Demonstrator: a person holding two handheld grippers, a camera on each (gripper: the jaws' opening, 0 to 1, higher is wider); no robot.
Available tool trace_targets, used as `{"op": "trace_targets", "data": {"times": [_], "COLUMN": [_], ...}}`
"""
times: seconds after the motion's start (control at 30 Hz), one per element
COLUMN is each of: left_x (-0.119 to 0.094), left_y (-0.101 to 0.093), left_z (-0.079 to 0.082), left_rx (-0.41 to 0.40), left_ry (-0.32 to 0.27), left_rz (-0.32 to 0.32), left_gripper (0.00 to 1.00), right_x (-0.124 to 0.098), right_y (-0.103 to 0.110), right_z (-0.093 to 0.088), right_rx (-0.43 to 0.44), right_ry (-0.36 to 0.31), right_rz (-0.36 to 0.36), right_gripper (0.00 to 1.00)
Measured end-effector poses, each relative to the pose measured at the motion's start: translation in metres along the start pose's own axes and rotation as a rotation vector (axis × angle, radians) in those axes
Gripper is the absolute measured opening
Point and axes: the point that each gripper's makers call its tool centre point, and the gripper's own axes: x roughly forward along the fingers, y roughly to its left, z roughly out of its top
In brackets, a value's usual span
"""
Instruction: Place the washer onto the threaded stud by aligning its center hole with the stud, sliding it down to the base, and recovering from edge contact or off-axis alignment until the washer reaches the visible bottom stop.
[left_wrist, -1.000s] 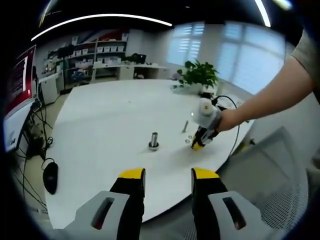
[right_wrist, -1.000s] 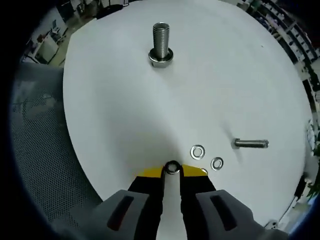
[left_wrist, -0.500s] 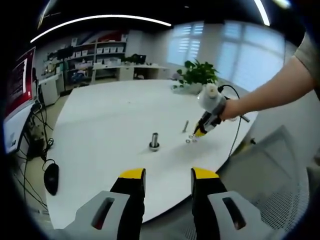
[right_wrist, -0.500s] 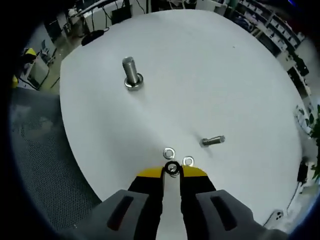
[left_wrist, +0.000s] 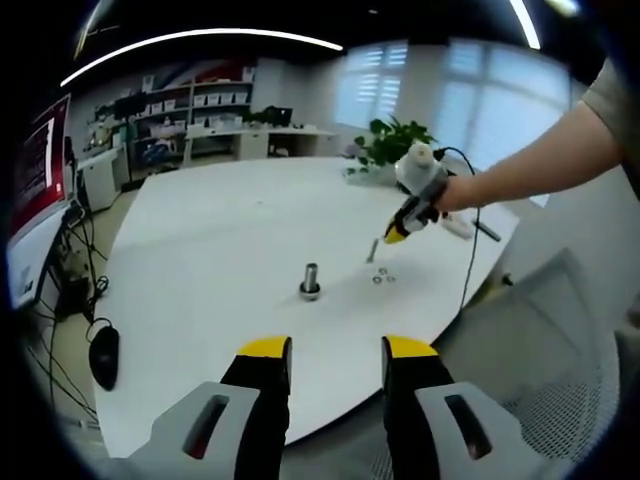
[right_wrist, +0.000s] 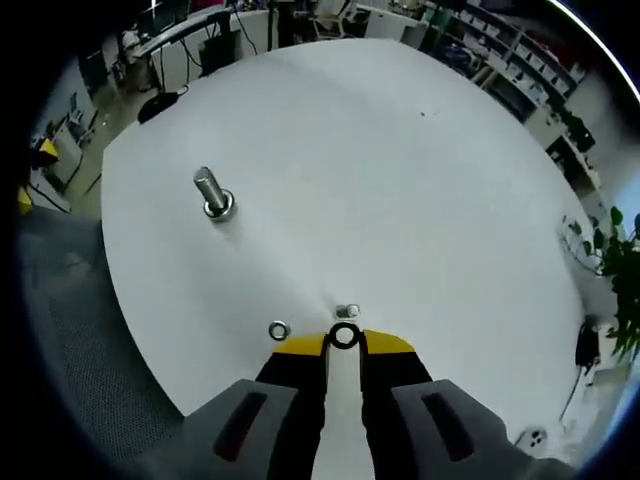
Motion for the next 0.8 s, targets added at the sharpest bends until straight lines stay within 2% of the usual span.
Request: {"op": "trace_targets", "data": {"times": [0.3, 0.37, 0.8], "left_x": [0.0, 0.0, 0.001], "left_y": [0.001, 0.001, 0.001], "left_z": [-0.001, -0.002, -0.004], "left_rx": [0.0, 0.02, 0.02], "left_ry": [0.007, 0.014, 0.023], "left_rz": [0.006, 0.01, 0.009], "left_gripper": [0.34, 0.33, 0.33], "right_x": [0.008, 0.009, 0.015], "right_y": [-0.002, -0.004, -0.006], "right_z": [0.004, 0.005, 0.006], "right_rx": [-0.038, -0.046, -0.042], "right_ry": [0.012, 0.009, 0.017], "right_rz": [-0.012, -0.018, -0.019], "right_gripper": [0.13, 0.13, 0.14]}}
